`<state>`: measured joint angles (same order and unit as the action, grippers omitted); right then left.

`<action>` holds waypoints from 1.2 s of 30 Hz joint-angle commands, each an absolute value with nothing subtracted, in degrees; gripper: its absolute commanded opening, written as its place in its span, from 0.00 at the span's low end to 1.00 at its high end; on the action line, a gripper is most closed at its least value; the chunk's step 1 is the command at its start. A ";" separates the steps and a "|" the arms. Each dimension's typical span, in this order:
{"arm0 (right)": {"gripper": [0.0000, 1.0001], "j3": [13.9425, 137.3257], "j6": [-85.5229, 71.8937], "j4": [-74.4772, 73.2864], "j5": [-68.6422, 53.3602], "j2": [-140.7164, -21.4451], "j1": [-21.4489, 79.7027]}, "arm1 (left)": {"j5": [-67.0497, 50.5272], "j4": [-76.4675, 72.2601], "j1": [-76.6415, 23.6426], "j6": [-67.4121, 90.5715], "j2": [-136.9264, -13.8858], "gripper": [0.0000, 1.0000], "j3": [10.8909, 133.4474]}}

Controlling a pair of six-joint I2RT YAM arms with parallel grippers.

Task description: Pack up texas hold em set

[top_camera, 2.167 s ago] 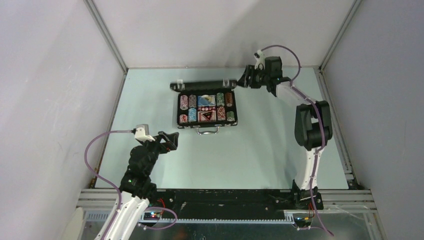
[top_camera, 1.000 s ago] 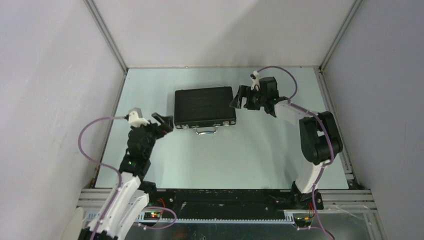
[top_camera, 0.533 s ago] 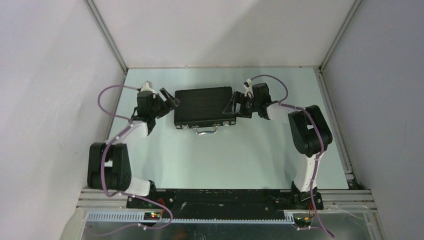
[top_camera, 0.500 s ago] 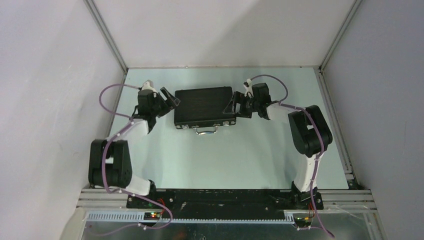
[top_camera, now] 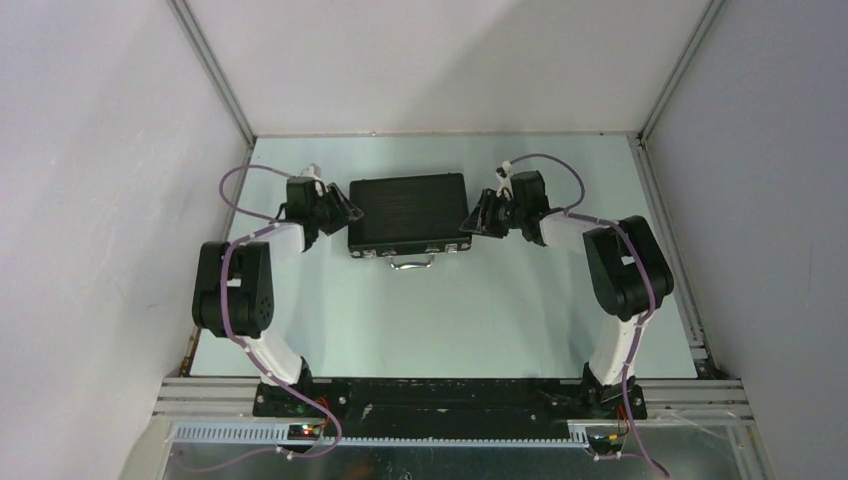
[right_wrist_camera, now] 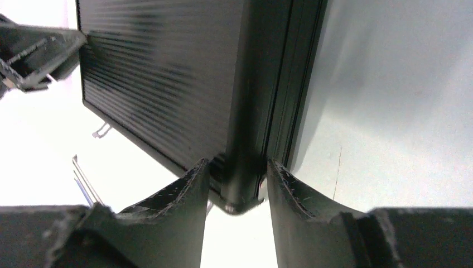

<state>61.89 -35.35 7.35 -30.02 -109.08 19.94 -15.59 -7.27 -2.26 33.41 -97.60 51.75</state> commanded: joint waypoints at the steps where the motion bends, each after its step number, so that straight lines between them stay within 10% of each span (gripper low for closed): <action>1: 0.39 55.79 -35.23 5.81 -35.15 -103.49 24.73 | -20.65 -2.64 -6.94 29.66 -99.29 0.47 48.32; 24: 0.46 38.89 -26.10 -5.56 -8.76 -62.63 31.17 | -13.67 2.11 -19.51 24.54 -91.96 0.49 45.10; 36: 0.20 57.17 -18.67 -7.75 3.04 -83.32 32.87 | -8.26 5.36 -20.18 23.60 -82.59 0.50 44.34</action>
